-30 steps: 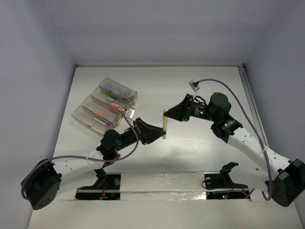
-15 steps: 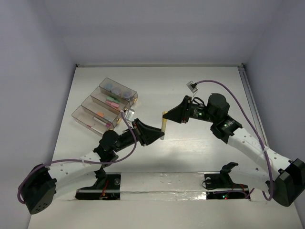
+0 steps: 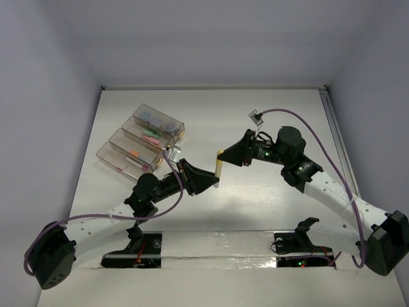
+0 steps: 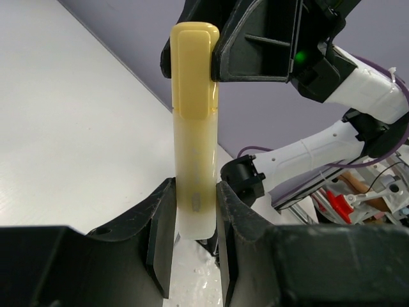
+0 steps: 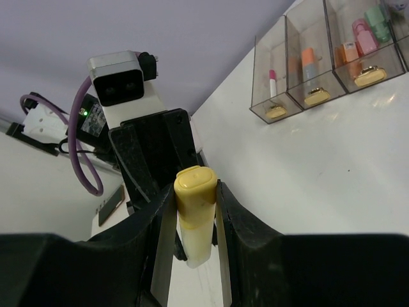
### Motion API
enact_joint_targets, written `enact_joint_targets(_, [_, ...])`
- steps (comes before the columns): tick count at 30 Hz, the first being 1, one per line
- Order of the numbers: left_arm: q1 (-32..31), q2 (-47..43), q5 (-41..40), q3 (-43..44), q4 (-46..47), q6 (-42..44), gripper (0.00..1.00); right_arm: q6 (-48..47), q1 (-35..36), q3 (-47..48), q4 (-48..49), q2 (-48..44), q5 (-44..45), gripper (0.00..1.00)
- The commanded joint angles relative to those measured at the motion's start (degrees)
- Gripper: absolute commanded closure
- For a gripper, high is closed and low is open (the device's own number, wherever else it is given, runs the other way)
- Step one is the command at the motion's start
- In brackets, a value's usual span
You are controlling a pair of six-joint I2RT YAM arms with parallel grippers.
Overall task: Sort the stationery into containers
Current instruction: Close the pen cap on the pen.
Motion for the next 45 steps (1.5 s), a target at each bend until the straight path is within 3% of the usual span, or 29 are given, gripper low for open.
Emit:
enact_joint_targets(1, [4.82,-1.99,-6.51,3.52,9.43,1.21,1.0,-0.94,4.25,-4.24,-4.68,-0.94,-6.53,1.0])
enact_joint_targets(9, [10.98,0.91,-0.35,8.96,13.74,-1.16,1.0,0.2,8.56,-12.15,2.79,-1.9,-1.97,1.0])
enact_joint_targets(20, [11.51,5.57,3.52,15.73,20.69,-4.24,1.0,3.19,11.29,-20.06,19.31,0.91,3.4,1.0])
enact_joint_targets(27, [11.51,3.37,3.08,16.61,17.79,-2.75,1.0,3.1,11.29,-22.09,18.97,-0.58,6.65,1.0])
enact_joint_targets(32, [11.51,3.02,3.43,15.21,17.08,-3.1,1.0,-0.14,11.29,-18.15,12.56,-3.22,9.38,1.0])
enact_joint_targets(35, [11.51,3.02,3.52,13.37,16.38,-3.45,1.0,-1.46,11.29,-16.21,10.27,-5.06,12.71,0.84])
enact_joint_targets(38, [11.51,3.11,2.47,11.17,15.24,-3.63,1.0,-2.35,11.29,-12.69,7.46,-6.3,18.07,0.58])
enact_joint_targets(39, [11.51,3.11,2.12,10.47,14.98,-3.71,1.0,-2.69,11.29,-10.86,7.11,-6.56,19.04,0.41])
enact_joint_targets(40, [11.51,3.19,1.68,9.16,14.54,-3.63,1.0,-2.7,11.29,-9.88,6.5,-6.91,20.96,0.33])
enact_joint_targets(43, [11.51,3.28,-0.6,6.78,13.57,-3.8,1.0,-3.05,11.29,-6.55,5.35,-7.96,24.22,0.17])
enact_joint_targets(45, [11.51,3.11,-1.66,5.81,12.87,-3.45,1.0,-3.83,11.29,-4.96,4.21,-8.58,25.63,0.13])
